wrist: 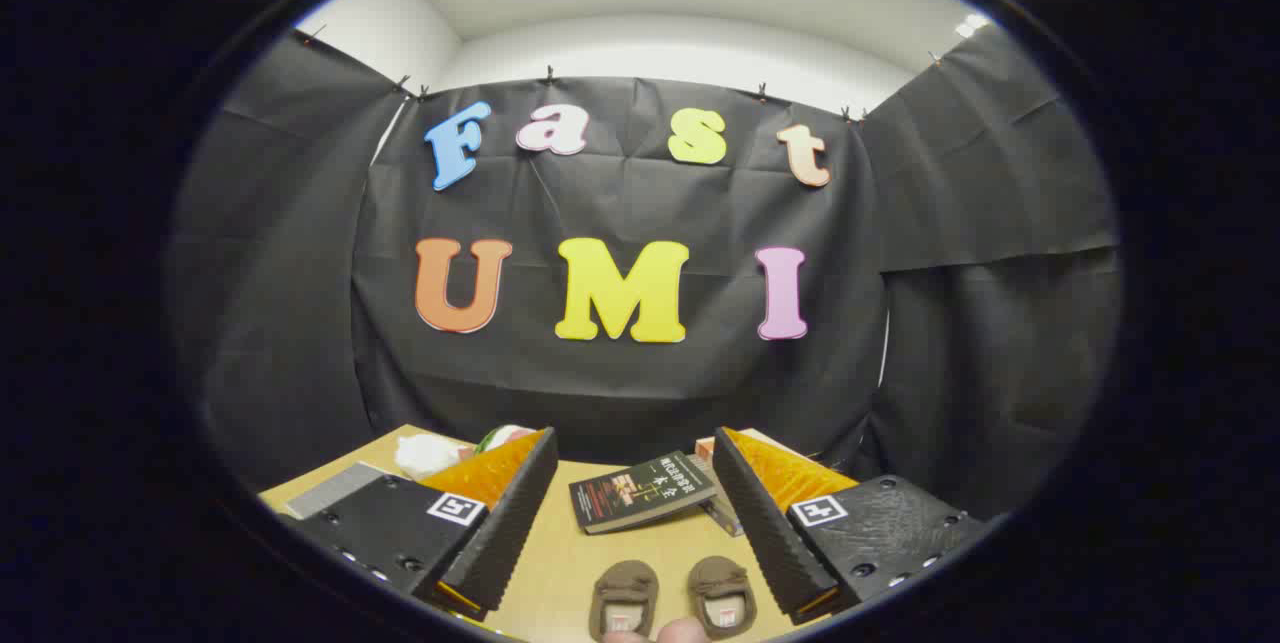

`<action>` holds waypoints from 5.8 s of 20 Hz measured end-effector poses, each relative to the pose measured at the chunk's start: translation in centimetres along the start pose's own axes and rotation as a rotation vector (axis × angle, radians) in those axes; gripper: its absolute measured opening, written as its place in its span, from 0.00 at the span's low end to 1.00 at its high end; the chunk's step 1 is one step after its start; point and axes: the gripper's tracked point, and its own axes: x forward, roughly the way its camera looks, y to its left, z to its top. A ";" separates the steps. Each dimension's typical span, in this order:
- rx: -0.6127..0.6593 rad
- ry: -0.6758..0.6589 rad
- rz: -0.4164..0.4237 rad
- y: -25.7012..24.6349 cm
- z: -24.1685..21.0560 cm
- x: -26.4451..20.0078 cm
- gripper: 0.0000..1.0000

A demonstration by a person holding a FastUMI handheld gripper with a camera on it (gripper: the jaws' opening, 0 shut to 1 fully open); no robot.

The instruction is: Open the storage box then place both shoes into the box .Put the left shoe in first, then the right shoe, with the right side of both shoes facing outward in a uniform manner.

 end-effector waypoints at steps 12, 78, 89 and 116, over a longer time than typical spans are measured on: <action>-0.001 0.005 -0.018 -1.7 0.3 -0.5 0.95; 0.714 0.690 0.693 23.0 -21.4 1.8 0.00; 0.466 0.565 0.868 35.3 -6.9 -0.9 0.00; 0.017 0.267 0.523 24.3 -3.6 -1.0 0.96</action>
